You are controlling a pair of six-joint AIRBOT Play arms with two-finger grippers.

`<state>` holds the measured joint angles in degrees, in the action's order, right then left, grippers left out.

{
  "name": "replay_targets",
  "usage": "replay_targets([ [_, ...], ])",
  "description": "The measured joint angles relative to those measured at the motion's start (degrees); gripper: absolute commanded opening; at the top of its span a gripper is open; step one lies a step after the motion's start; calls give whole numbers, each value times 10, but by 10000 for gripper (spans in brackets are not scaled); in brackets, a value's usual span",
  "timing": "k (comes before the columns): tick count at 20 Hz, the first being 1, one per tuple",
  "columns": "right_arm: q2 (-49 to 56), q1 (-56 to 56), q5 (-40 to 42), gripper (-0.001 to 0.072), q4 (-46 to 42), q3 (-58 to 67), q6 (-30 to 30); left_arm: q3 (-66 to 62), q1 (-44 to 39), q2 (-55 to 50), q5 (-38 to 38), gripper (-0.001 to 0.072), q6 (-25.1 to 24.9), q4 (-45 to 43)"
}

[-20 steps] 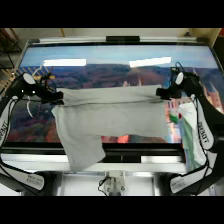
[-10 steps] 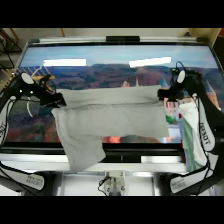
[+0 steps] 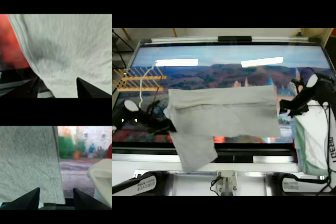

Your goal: Fold the shirts.

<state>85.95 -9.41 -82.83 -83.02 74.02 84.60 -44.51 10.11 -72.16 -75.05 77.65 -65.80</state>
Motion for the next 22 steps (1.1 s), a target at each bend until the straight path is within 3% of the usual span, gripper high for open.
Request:
replay_targets([
  [6,-26,-7,4,535,9,-45,-7,137,-2,73,40,518,-19,38],
  [9,-29,-9,7,536,7,-50,-6,170,-24,82,59,303,-22,62],
  [10,-29,-9,7,536,6,-52,-4,179,-31,83,70,155,-21,68],
  [11,-30,-9,7,537,6,-53,-4,186,-36,83,80,58,-20,73],
  [12,-30,-9,6,552,4,-55,-3,189,-40,83,86,38,-18,76],
  [13,-31,-9,7,613,2,-61,-2,193,-43,85,91,38,-18,80],
  [22,-33,-8,42,613,6,-168,2,201,-49,105,103,38,-15,80],
])
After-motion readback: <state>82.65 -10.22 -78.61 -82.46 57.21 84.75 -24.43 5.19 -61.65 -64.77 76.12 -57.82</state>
